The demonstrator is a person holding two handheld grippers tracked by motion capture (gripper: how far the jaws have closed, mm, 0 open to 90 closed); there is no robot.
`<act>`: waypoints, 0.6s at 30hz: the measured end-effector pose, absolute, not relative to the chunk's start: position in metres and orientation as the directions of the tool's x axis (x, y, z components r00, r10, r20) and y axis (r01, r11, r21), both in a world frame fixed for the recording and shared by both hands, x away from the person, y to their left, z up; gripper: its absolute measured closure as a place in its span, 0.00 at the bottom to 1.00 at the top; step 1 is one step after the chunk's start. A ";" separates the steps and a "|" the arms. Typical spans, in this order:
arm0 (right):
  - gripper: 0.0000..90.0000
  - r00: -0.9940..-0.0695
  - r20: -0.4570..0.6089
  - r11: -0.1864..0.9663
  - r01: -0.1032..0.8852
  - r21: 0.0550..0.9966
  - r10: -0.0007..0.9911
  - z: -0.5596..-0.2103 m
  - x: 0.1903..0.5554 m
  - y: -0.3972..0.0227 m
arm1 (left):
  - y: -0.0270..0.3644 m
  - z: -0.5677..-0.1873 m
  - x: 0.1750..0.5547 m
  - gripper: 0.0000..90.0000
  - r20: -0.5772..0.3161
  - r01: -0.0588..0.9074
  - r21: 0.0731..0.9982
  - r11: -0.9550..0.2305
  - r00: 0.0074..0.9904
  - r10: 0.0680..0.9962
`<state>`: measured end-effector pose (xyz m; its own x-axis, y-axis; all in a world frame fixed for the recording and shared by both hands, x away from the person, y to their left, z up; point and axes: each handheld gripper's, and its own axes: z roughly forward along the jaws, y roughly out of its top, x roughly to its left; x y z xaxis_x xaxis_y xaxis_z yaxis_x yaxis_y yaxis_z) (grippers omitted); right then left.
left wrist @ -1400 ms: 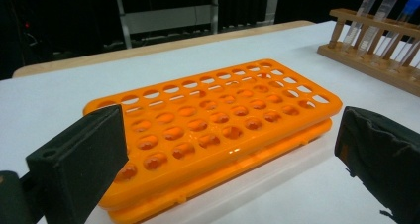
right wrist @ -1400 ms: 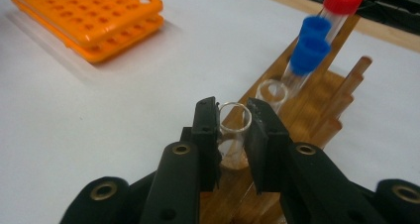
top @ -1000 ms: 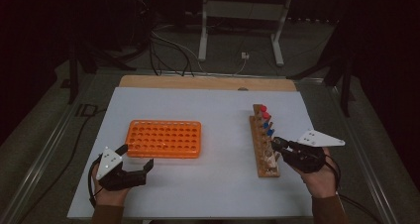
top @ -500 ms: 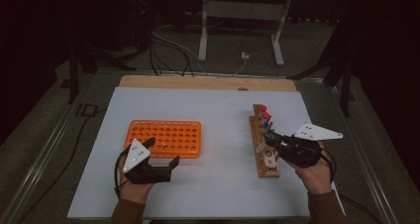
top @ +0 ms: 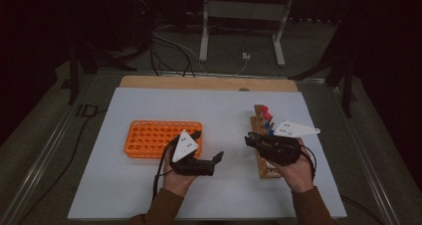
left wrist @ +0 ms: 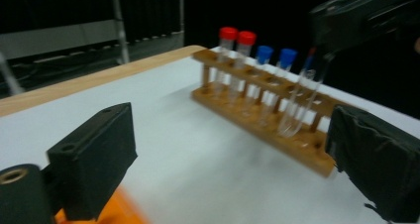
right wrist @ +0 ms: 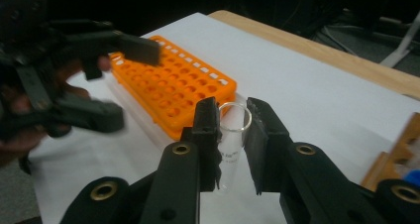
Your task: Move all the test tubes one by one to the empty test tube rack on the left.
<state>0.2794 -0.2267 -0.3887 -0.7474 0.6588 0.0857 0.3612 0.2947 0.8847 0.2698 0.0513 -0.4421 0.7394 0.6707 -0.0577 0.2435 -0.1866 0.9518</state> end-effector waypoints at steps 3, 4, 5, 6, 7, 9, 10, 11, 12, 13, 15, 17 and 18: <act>0.85 -0.754 0.085 0.304 0.363 0.881 0.651 -0.390 0.279 -0.219 | 0.039 -0.443 0.271 0.12 -0.052 0.242 0.949 -0.201 0.751 0.658; 0.85 -0.756 0.084 0.306 0.361 0.881 0.649 -0.391 0.279 -0.217 | 0.030 -0.444 0.273 0.17 -0.058 0.252 0.945 -0.210 0.758 0.650; 0.85 -0.757 0.084 0.307 0.362 0.880 0.648 -0.391 0.279 -0.216 | 0.025 -0.444 0.274 0.18 -0.064 0.256 0.943 -0.211 0.764 0.643; 0.85 -0.758 0.084 0.310 0.362 0.879 0.647 -0.392 0.279 -0.214 | 0.022 -0.444 0.274 0.19 -0.064 0.258 0.942 -0.214 0.765 0.640; 0.85 -0.759 0.087 0.309 0.363 0.879 0.646 -0.392 0.280 -0.212 | 0.022 -0.444 0.274 0.20 -0.064 0.258 0.942 -0.214 0.765 0.640; 0.85 -0.762 0.085 0.316 0.363 0.877 0.642 -0.393 0.280 -0.209 | 0.013 -0.445 0.275 0.25 -0.058 0.254 0.940 -0.228 0.777 0.627; 0.85 -0.764 0.087 0.318 0.365 0.875 0.640 -0.393 0.280 -0.208 | 0.011 -0.445 0.275 0.28 -0.054 0.251 0.939 -0.233 0.781 0.622; 0.85 -0.765 0.086 0.321 0.366 0.873 0.639 -0.394 0.280 -0.207 | 0.009 -0.445 0.274 0.33 -0.050 0.247 0.940 -0.236 0.783 0.620; 0.85 -0.767 0.085 0.325 0.366 0.872 0.636 -0.394 0.280 -0.206 | 0.007 -0.445 0.274 0.38 -0.045 0.244 0.940 -0.240 0.783 0.621; 0.85 -0.768 0.085 0.327 0.367 0.871 0.635 -0.395 0.280 -0.204 | 0.006 -0.445 0.274 0.44 -0.043 0.242 0.939 -0.244 0.787 0.616; 0.85 -0.771 0.085 0.333 0.368 0.868 0.631 -0.396 0.280 -0.202 | 0.005 -0.445 0.274 0.54 -0.044 0.239 0.939 -0.249 0.797 0.602; 0.85 -0.773 0.082 0.337 0.366 0.867 0.629 -0.396 0.280 -0.201 | 0.004 -0.446 0.274 0.61 -0.042 0.236 0.937 -0.256 0.806 0.590; 0.85 -0.776 0.084 0.338 0.366 0.867 0.626 -0.397 0.280 -0.200 | 0.004 -0.446 0.274 0.64 -0.041 0.237 0.936 -0.260 0.808 0.588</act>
